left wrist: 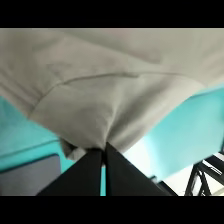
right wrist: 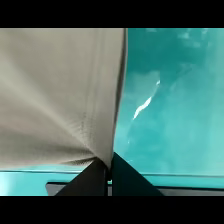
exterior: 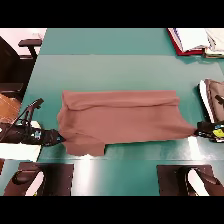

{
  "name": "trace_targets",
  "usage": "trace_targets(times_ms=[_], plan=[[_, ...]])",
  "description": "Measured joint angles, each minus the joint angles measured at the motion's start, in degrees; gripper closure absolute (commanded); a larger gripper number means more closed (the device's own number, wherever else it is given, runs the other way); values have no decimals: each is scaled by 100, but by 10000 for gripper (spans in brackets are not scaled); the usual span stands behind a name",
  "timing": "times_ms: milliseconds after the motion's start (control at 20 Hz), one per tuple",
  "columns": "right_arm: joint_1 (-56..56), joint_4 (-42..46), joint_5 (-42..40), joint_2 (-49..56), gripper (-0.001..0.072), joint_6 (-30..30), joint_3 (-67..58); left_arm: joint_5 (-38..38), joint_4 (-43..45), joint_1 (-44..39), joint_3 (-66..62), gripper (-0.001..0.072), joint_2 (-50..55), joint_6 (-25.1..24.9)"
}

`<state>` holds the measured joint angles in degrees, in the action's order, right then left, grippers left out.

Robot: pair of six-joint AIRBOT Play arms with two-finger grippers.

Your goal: Fold the shirts.

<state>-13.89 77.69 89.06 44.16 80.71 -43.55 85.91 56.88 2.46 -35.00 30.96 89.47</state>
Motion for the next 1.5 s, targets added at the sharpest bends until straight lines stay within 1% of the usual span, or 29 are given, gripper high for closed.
trace_targets(times_ms=[100,250,400,600,800,850,900,950,1050,1150,1200,1250,1300,1350,1500], plan=[[127,66,17,59,690,35,-203,-98,24,0,-164,681,39,0],[531,114,-258,656,690,63,-649,-671,116,0,-511,680,632,-267],[981,131,-627,1637,690,81,-1300,-1257,157,0,-1051,679,1711,-647],[1375,136,-920,2951,689,131,-2339,-1810,177,0,-1978,677,3340,-1099],[1495,120,-1049,3987,680,197,-3346,-2170,179,-2,-2640,670,4468,-1338],[1493,98,-1056,4175,557,212,-3552,-2234,181,-2,-2723,443,4621,-1370],[1471,28,-1084,4345,350,212,-3740,-2310,184,-2,-2780,176,4719,-1388],[1412,-114,-1088,4511,289,212,-3926,-2374,184,0,-2822,168,4798,-1397],[1252,-522,-1086,4743,250,116,-4201,-2446,160,2,-2920,169,4896,-1392],[1027,-887,-964,4863,248,-74,-4350,-2402,153,0,-3084,170,4946,-1370],[883,-1012,-879,4903,195,-173,-4376,-2343,138,2,-3182,171,4959,-1355],[745,-1117,-769,4924,108,-264,-4367,-2267,127,2,-3265,277,4968,-1349],[581,-1222,-647,4937,86,-356,-4312,-2179,85,2,-3335,572,4968,-1329],[424,-1311,-568,4957,86,-426,-4212,-2124,13,0,-3381,669,4968,-1329],[-33,-1687,-487,4986,86,-678,-3676,-2015,-339,0,-3458,668,4968,-1331]])
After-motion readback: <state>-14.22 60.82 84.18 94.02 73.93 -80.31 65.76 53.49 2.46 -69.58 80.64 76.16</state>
